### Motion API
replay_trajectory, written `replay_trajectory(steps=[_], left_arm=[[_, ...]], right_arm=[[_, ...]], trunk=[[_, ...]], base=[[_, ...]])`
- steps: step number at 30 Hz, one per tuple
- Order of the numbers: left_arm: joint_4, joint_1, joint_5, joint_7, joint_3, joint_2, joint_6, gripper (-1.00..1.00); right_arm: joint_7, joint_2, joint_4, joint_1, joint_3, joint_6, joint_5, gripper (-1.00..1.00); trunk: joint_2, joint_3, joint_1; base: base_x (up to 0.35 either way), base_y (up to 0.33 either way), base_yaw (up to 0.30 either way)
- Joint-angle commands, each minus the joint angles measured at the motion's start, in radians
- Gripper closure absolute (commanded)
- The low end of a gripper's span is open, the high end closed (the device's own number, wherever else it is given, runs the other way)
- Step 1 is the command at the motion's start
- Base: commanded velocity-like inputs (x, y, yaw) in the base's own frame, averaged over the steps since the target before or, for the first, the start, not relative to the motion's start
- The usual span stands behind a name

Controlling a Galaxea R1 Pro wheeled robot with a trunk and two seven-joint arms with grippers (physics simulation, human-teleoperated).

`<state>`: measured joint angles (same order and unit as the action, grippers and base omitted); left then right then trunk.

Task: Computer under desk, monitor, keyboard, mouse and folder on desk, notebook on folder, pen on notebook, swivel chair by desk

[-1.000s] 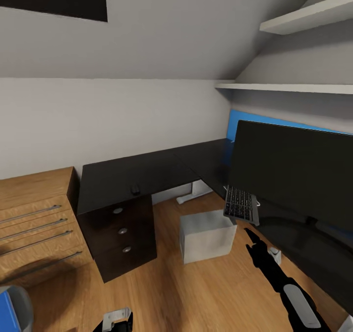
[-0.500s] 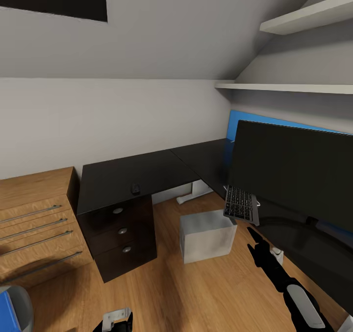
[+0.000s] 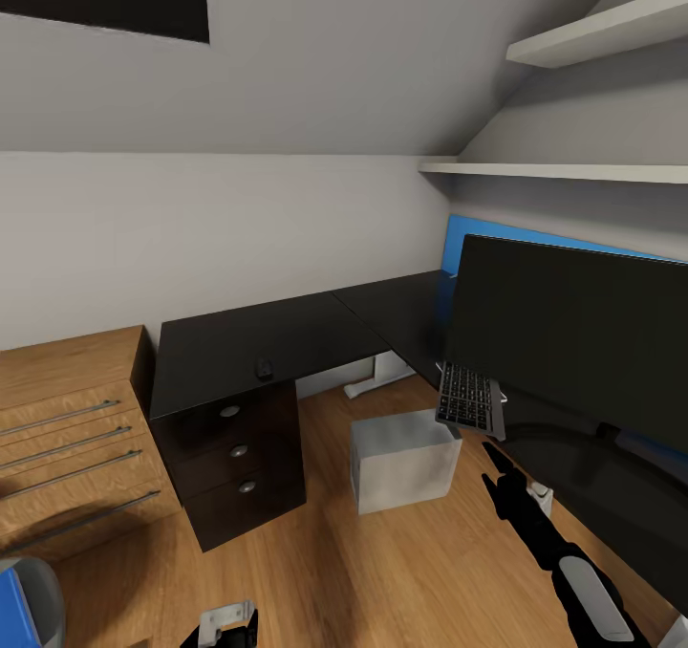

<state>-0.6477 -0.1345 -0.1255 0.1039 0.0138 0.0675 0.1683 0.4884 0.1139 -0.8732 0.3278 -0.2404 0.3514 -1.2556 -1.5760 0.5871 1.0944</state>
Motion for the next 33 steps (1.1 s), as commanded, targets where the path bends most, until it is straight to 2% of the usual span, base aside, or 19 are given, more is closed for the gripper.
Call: replay_trajectory(steps=[1,27,30,33], left_arm=[[0.000,0.000,-0.010,0.002,0.002,0.000,0.003,-1.00],[0.000,0.000,-0.010,0.002,0.002,0.000,0.003,-1.00],[-0.016,0.003,-0.011,0.006,-0.003,0.017,0.002,-1.00],[-0.016,0.003,-0.011,0.007,-0.003,0.028,0.003,-1.00]], right_arm=[[0.006,0.000,0.001,0.001,-0.002,0.010,-0.010,-1.00],[0.033,0.002,0.016,0.000,-0.002,0.014,-0.003,-1.00],[0.050,-0.015,-0.001,0.018,-0.018,0.031,-0.020,-1.00],[0.055,-0.024,-0.018,0.031,-0.019,0.032,-0.025,-1.00]], trunk=[[0.000,0.001,0.000],[0.000,0.001,0.000],[0.000,0.001,0.000],[0.000,0.001,0.000]], base=[[0.000,0.000,0.000],[0.000,0.000,0.000],[0.000,0.000,0.000],[0.000,0.000,0.000]])
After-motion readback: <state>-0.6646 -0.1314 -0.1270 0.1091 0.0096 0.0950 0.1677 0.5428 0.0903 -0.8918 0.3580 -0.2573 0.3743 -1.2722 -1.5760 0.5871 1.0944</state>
